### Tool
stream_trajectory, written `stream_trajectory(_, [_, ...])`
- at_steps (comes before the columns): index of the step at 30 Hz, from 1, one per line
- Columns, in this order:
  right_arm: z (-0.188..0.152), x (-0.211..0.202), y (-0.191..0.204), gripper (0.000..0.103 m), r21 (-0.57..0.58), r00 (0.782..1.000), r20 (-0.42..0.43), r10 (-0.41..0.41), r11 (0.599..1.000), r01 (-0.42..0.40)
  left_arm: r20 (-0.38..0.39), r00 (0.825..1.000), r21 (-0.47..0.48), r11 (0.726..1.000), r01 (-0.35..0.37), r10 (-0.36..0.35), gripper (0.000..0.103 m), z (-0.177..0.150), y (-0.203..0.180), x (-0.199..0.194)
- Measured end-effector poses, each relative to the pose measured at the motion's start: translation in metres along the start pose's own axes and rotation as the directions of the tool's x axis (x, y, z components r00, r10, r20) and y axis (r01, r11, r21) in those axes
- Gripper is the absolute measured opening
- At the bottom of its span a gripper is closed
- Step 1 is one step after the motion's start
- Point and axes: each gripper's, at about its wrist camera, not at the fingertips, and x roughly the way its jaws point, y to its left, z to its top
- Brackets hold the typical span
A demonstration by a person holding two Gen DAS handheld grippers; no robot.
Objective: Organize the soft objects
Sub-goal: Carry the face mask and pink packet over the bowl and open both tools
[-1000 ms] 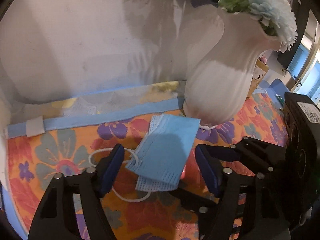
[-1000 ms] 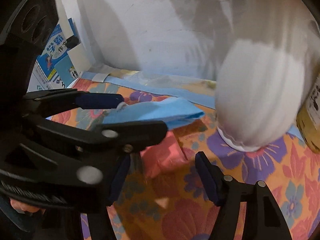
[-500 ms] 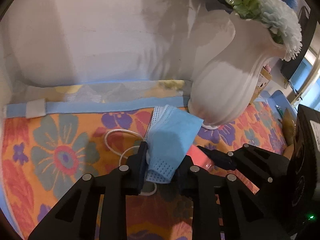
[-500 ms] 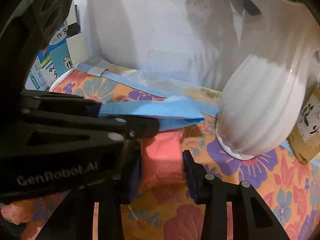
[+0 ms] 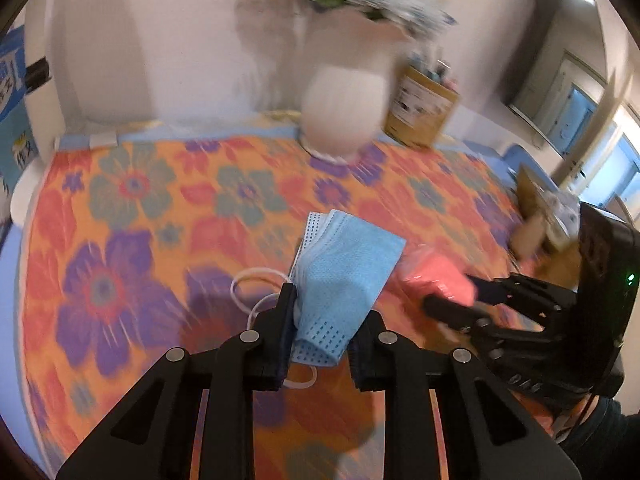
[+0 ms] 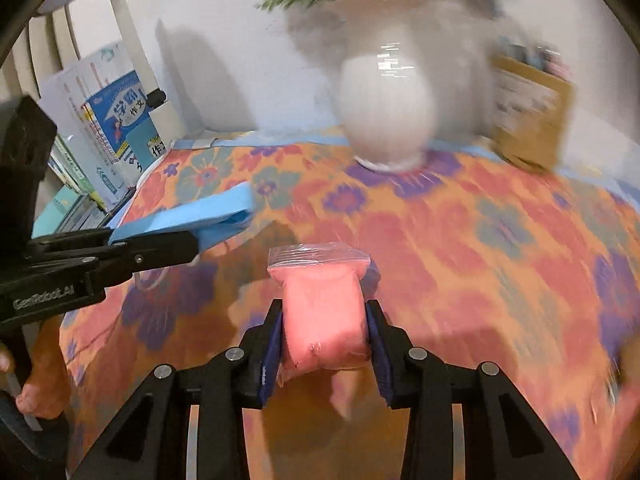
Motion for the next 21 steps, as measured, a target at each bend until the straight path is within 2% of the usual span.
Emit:
stream_trajectory(3, [-0.034, -0.036, -0.014, 0.038, 0.056, 0.999, 0.008, -0.037, 0.998, 0.036, -0.014, 0.999, 0.017, 0.999, 0.030, -0.029, 0.020, -0.022, -0.022, -0.006])
stream_trajectory(6, [-0.066, -0.062, -0.024, 0.039, 0.067, 0.993, -0.003, -0.117, 0.991, 0.117, -0.044, 0.996, 0.049, 0.996, 0.074, -0.071, 0.022, -0.039, -0.047, -0.005])
stream_trajectory(8, [-0.081, -0.074, -0.035, 0.039, 0.096, 0.992, -0.009, -0.129, 0.987, 0.129, -0.059, 0.996, 0.083, 0.994, 0.075, -0.070, 0.022, -0.049, -0.065, 0.000])
stream_trajectory(10, [-0.092, -0.080, -0.045, 0.039, 0.135, 0.993, -0.013, -0.121, 0.983, 0.121, -0.080, 0.995, 0.110, 0.991, 0.070, -0.061, 0.029, -0.057, -0.076, 0.006])
stream_trajectory(11, [-0.095, -0.081, -0.049, 0.041, 0.149, 0.993, -0.020, -0.117, 0.982, 0.119, -0.100, 0.994, 0.118, 0.991, 0.056, -0.044, 0.034, -0.062, -0.082, 0.011])
stream_trajectory(13, [-0.100, -0.079, -0.057, 0.046, 0.177, 0.994, -0.043, -0.100, 0.979, 0.106, -0.132, 0.991, 0.129, 0.991, 0.034, -0.017, 0.034, -0.069, -0.087, 0.016])
stream_trajectory(14, [-0.101, -0.081, -0.059, 0.055, 0.186, 0.996, -0.034, -0.082, 0.979, 0.087, -0.138, 0.990, 0.145, 0.989, 0.012, 0.009, 0.034, -0.072, -0.090, 0.018])
stream_trajectory(16, [-0.101, -0.085, -0.060, 0.060, 0.201, 0.998, -0.023, -0.062, 0.977, 0.065, -0.141, 0.990, 0.171, 0.985, -0.006, 0.030, 0.043, -0.073, -0.094, 0.016])
stream_trajectory(18, [-0.101, -0.083, -0.059, 0.063, 0.197, 0.997, -0.029, -0.066, 0.978, 0.070, -0.138, 0.989, 0.176, 0.984, -0.020, 0.045, 0.077, -0.072, -0.095, 0.015])
stream_trajectory(21, [-0.101, -0.081, -0.054, 0.064, 0.182, 0.996, -0.028, -0.088, 0.979, 0.091, -0.093, 0.995, 0.172, 0.985, -0.013, 0.029, 0.080, -0.066, -0.100, 0.012])
